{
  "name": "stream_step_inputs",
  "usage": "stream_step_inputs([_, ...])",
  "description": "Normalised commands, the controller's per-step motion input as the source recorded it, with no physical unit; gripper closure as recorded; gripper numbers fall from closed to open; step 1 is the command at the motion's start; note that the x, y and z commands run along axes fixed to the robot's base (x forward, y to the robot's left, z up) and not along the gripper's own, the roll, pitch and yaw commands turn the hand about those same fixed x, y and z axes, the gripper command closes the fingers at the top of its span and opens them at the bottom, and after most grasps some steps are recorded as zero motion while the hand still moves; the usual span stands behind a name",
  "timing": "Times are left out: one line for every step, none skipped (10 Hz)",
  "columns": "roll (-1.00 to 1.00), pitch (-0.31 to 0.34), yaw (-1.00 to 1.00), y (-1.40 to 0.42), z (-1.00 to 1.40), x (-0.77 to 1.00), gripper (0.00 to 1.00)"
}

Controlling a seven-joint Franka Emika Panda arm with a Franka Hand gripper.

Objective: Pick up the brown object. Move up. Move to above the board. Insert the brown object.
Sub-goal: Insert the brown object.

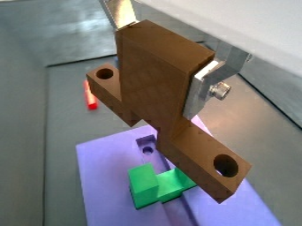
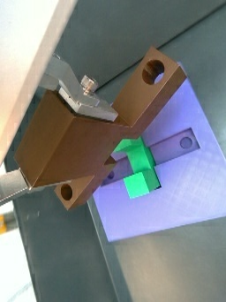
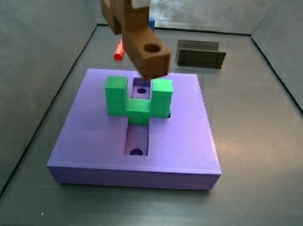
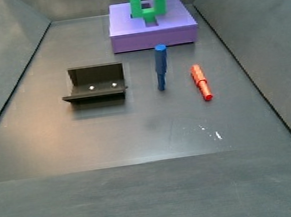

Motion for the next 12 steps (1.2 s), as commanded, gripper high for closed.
stream_step_inputs([0.15, -0.010, -0.78, -0.22, -0.21, 0.21, 1.00])
stream_step_inputs([0.00, -0.039, -0.61, -0.33, -0.43, 0.39, 1.00])
stream_step_inputs([-0.12, -0.123, -0.52, -0.22, -0.38, 0.38, 1.00])
stream_step_inputs([-0.12, -0.126, -0.51, -0.22, -0.41, 0.36, 1.00])
stream_step_inputs([-0.03, -0.073, -0.59, -0.23, -0.33, 0.40, 1.00])
stream_step_inputs([-0.07, -0.067, -0.57, -0.09, -0.20, 0.34, 1.00])
stream_step_inputs([0.00, 0.000, -0.53, 0.00, -0.03, 0.27, 1.00])
stream_step_inputs([0.01, 0.014, -0.56, 0.00, 0.00, 0.05, 1.00])
stream_step_inputs([0.00, 0.013, -0.43, 0.00, -0.02, 0.00, 1.00])
stream_step_inputs([-0.08, 0.026, -0.39, 0.00, -0.05, -0.03, 1.00])
stream_step_inputs([-0.08, 0.019, -0.33, 0.00, -0.07, -0.02, 1.00])
stream_step_inputs([-0.09, 0.056, -0.07, 0.03, -0.07, -0.06, 1.00])
